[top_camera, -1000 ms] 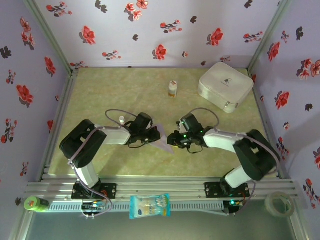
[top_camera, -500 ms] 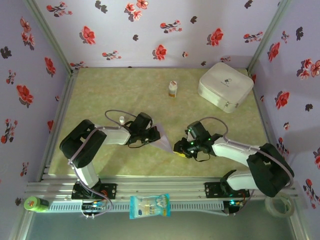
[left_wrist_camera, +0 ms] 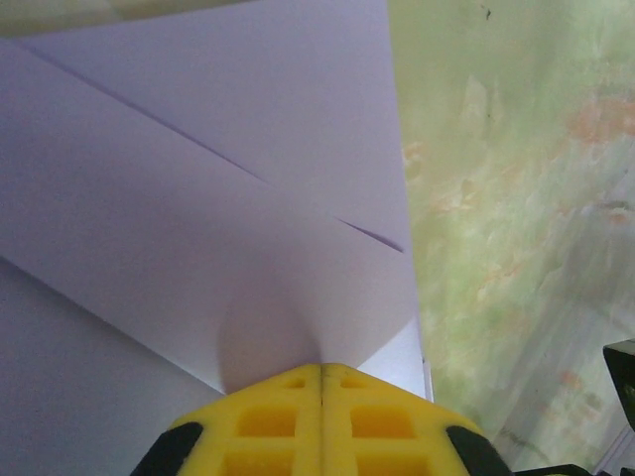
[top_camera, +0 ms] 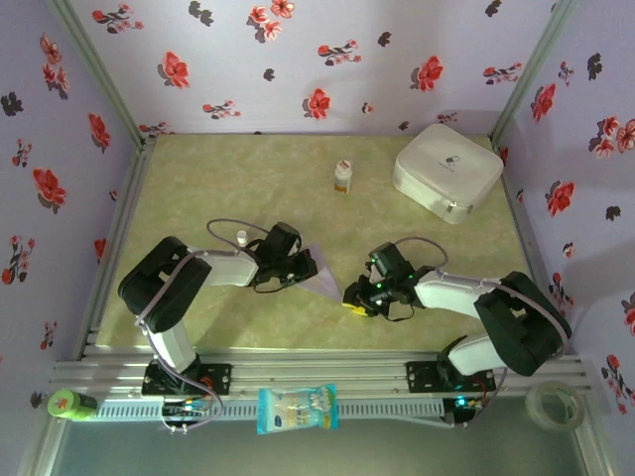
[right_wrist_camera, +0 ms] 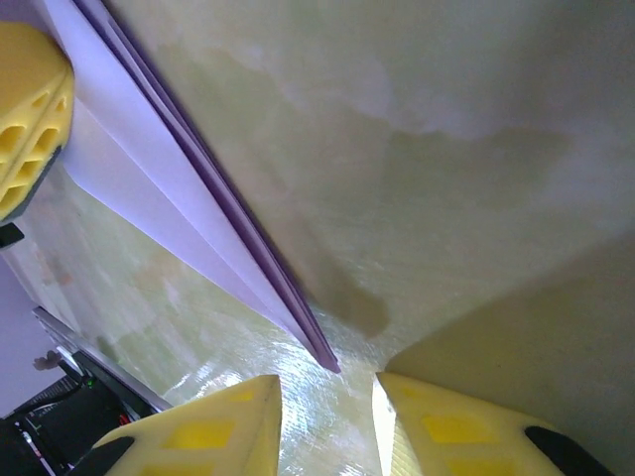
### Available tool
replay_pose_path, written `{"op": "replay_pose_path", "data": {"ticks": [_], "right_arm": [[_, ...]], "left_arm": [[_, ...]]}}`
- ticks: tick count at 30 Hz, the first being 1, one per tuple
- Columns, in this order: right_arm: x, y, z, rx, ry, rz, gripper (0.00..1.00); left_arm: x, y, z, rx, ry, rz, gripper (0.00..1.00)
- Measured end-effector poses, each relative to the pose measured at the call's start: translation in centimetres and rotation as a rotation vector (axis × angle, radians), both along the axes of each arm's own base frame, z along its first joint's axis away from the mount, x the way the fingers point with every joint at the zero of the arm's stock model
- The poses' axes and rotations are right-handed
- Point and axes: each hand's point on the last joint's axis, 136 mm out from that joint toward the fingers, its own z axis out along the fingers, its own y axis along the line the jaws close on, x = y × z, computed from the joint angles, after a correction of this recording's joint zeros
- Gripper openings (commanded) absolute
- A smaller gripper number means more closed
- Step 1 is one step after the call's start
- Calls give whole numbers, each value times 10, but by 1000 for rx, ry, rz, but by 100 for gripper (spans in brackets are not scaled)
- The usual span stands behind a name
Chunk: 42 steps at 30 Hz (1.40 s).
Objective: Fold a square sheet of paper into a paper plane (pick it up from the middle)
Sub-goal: Turn over the paper at the center of the table.
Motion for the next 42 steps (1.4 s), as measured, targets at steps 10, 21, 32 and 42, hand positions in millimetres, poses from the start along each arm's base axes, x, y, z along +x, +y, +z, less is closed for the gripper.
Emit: {"op": "replay_pose_path", "data": {"ticks": [10,21,32,42], "right_arm": [[11,9,4,47,-35,-25,28],[17,13,5,81,-65,-35,30],[24,16,6,109,-101,-41,29],[28,15,6,127,-126,-51,24]], "left_arm": [[0,0,0,-6,9,4,0],[1,-1,0,-16,11,4,0],[3,-2,0,-25,8,9,0],[3,-2,0,-27,9,11,0]]}}
